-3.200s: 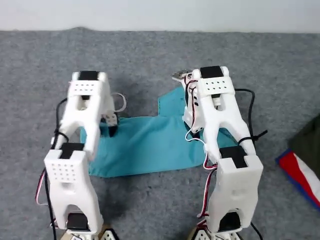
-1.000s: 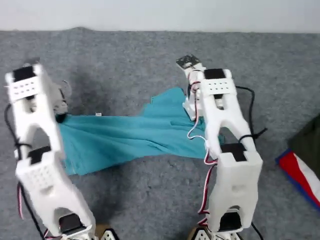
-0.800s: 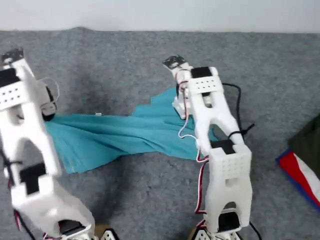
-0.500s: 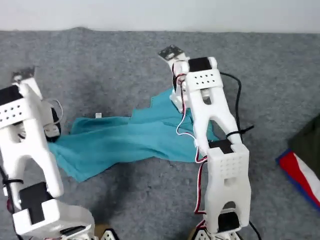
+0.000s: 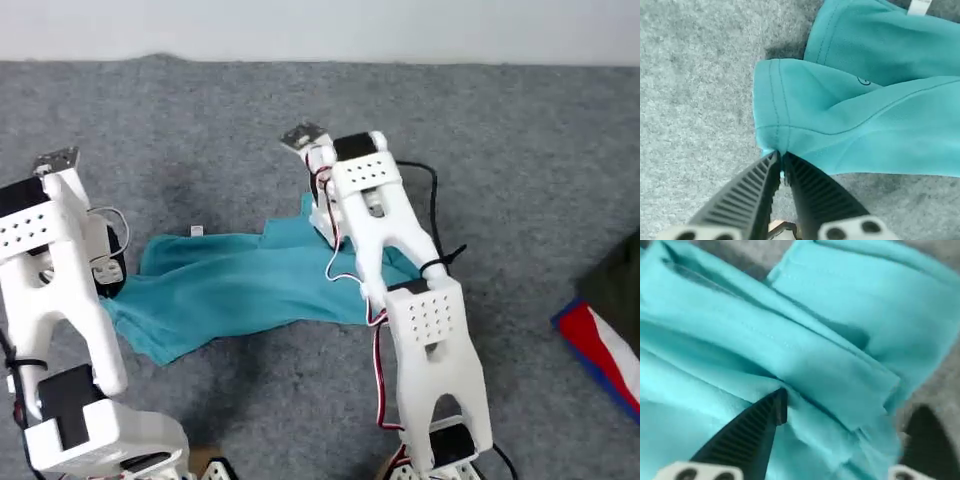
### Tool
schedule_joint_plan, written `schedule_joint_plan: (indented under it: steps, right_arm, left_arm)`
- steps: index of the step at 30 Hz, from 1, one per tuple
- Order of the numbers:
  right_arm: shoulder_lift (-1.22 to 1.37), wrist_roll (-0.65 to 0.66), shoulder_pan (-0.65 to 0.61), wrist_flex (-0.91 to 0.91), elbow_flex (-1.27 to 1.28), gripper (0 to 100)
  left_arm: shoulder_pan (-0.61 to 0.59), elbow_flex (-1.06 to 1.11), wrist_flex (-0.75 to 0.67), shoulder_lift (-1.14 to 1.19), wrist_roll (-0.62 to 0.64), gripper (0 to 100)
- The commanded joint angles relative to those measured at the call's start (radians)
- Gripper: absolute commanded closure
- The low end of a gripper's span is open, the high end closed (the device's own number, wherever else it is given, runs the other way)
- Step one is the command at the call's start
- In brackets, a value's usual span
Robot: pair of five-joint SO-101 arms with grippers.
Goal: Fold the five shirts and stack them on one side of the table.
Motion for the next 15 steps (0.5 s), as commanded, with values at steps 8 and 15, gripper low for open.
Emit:
schedule_joint_plan:
  steps: [8, 15]
  right_arm:
    - [0.015, 0.041, 0.001, -0.016, -0.107, 89.1]
    - [0.025, 0.041, 0.036, 0.036, -0.230, 88.7]
  left_arm:
    - [-0.006, 0.013, 0.029, -0.021, -0.012, 99]
    - [-0.005, 0.093, 0.014, -0.025, -0.014, 99]
